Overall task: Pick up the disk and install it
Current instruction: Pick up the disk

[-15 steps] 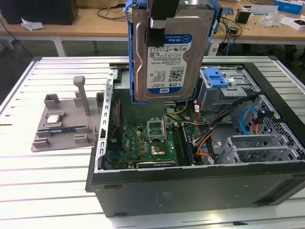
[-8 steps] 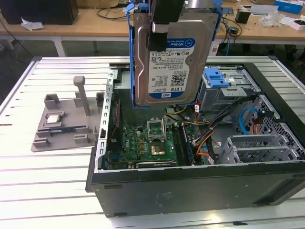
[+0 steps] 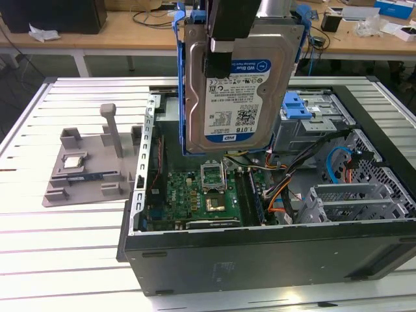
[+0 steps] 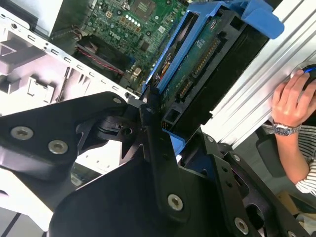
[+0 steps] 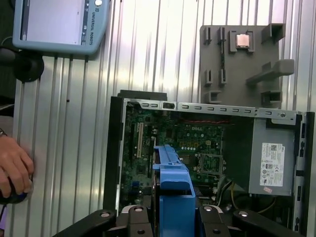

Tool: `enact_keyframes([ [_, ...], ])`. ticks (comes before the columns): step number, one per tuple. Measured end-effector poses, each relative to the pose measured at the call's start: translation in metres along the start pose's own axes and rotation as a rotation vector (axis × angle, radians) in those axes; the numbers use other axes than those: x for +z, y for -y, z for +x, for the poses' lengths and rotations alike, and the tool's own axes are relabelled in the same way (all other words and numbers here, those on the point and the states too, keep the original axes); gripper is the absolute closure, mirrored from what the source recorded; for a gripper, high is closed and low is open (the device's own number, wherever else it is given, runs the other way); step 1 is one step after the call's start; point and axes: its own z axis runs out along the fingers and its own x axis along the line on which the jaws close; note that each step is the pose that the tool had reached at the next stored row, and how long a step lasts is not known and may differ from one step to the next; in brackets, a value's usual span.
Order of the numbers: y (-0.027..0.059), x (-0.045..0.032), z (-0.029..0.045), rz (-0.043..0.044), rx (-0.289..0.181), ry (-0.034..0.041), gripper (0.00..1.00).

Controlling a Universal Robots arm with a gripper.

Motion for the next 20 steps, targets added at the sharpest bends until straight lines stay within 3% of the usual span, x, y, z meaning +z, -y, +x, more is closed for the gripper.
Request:
enact_keyframes([
  [5,-0.0004,0.0002,0.0117,0.0,0.0,0.0001,0.63],
  [8,-0.0013,0.0009,0.0251,0.0,0.007,0.0003,0.63],
  [12,-0.0006,0.0014,0.0252,0.0002,0.052,0.0034,0.63],
  [13,-0.0001,0.0014,0.0253,0.0006,0.051,0.0131,0.63],
  [14,0.0005,0.0013,0.0253,0.0026,0.05,0.0567,0.63],
  [15,0.0011,0.0014,0.0253,0.0026,0.049,0.0567,0.63],
  [17,0.0216,0.0007,0.0267,0.0016,0.046,0.0566,0.63],
  [20,0.0383,0.0004,0.0279,0.0005,0.045,0.0567,0.63],
])
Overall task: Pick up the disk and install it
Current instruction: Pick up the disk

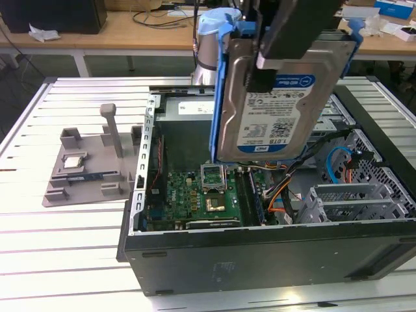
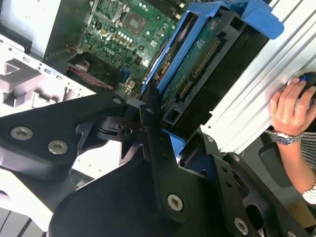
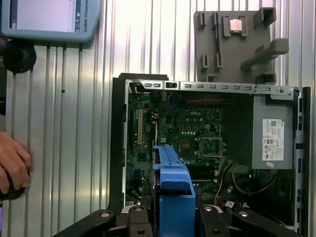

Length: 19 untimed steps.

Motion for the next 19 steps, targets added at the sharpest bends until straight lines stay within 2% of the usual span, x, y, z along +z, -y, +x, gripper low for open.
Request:
enact_keyframes([
  [2,0.0079,-0.0001,0.0002,-0.0008,-0.001,0.0001,0.63],
  [3,0.0166,0.0002,0.0004,-0.0019,-0.001,-0.0001,0.63],
  [8,0.0406,0.0007,0.001,-0.0041,-0.004,-0.001,0.63],
  [15,0.06,0.0009,0.0015,-0.0046,-0.004,-0.0009,0.63],
  [19,0.0675,0.001,0.0017,-0.0047,-0.004,-0.0009,0.63],
])
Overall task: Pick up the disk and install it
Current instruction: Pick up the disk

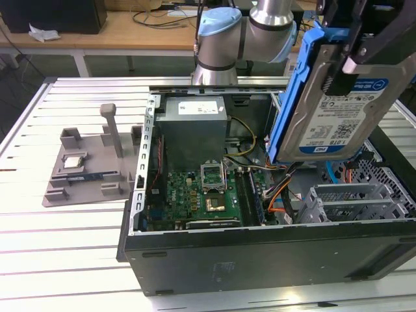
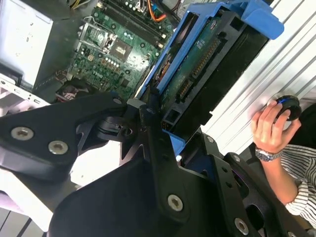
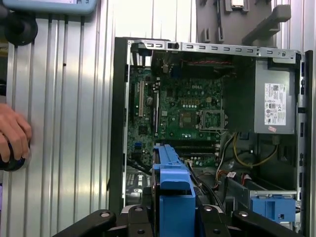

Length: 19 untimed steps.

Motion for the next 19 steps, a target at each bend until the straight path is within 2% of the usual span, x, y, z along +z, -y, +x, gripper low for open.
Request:
enact_keyframes([
  [4,0.0086,0.0001,0.0003,-0.0001,0.0,-0.0001,0.63],
  [9,0.0234,0.0025,0.0007,-0.0012,-0.001,-0.0021,0.63],
  [13,0.0371,0.0123,0.0015,-0.0042,-0.001,-0.0028,0.63],
  [19,0.0526,0.0211,0.0024,-0.0057,-0.002,-0.0057,0.63],
])
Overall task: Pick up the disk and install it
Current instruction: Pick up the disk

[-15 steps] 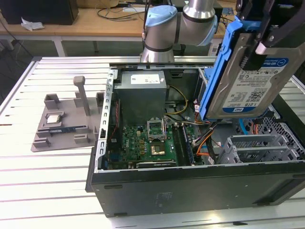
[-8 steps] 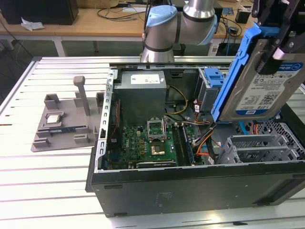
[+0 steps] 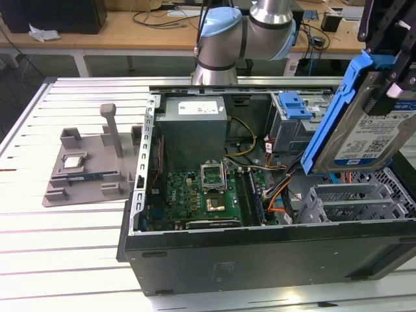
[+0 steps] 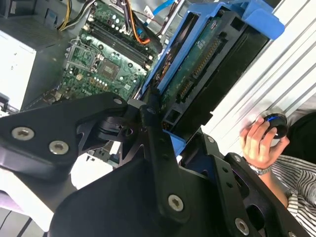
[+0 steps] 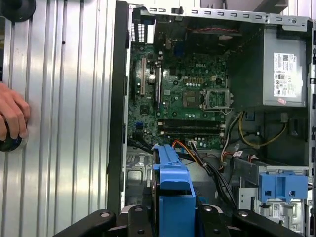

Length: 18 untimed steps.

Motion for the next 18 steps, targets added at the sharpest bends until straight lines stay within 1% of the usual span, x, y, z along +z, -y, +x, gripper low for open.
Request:
enact_keyframes([
  [6,0.0087,0.0049,0.0005,-0.0002,0.0,-0.0018,0.63],
  [7,0.0136,0.0076,0.0008,-0.0002,0.0,-0.0026,0.63],
  [8,0.0165,0.009,0.001,-0.0002,0.0,-0.0031,0.63],
  [12,0.0223,0.012,0.0013,-0.0003,0.0,-0.0042,0.63],
  [14,0.0274,0.0166,0.0017,-0.0005,0.0,-0.0055,0.63],
  [18,0.0348,0.0224,0.0022,-0.0007,0.0,-0.0068,0.63],
])
